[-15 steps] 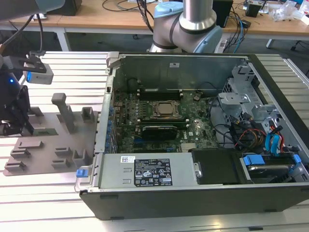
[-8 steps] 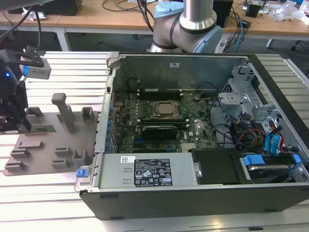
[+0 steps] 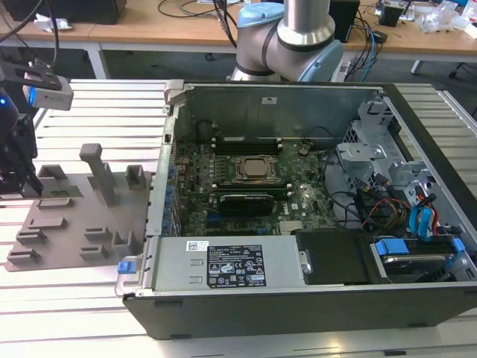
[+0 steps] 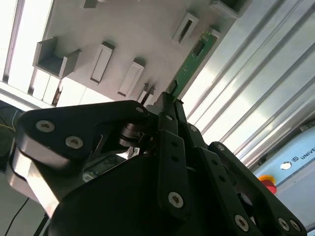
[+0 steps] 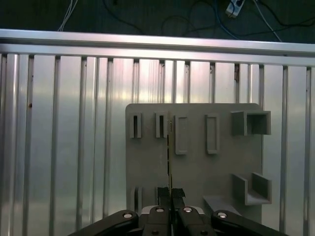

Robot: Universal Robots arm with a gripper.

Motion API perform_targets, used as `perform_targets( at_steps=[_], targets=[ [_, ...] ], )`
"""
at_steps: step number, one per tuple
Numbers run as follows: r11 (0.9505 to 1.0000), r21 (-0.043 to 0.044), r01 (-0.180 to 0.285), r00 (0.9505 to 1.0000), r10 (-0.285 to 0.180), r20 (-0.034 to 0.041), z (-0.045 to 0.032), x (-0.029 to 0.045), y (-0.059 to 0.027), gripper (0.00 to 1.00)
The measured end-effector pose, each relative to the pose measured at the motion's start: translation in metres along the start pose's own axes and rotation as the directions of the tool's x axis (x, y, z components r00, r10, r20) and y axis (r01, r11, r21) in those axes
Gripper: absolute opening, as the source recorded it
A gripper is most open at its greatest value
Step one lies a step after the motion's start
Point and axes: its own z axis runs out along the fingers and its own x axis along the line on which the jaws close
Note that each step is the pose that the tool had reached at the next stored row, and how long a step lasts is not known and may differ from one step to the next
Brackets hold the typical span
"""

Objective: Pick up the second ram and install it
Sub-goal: 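Pick up the second ram and move it above second insertion slot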

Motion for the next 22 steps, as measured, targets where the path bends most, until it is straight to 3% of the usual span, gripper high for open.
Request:
perform_targets(
  at_steps=[9,17,22],
  targets=[
    [1.0000,-0.0001,0.000,1.0000,0.000,0.0000,-0.0163,-0.0005,0.0004,0.13],
    [1.0000,0.0000,0.000,1.0000,0.000,0.0000,-0.0364,-0.0012,0.0010,0.13],
    [1.0000,-0.0001,0.000,1.0000,0.000,0.0000,-0.0556,-0.0018,0.0014,0.13]
  ],
)
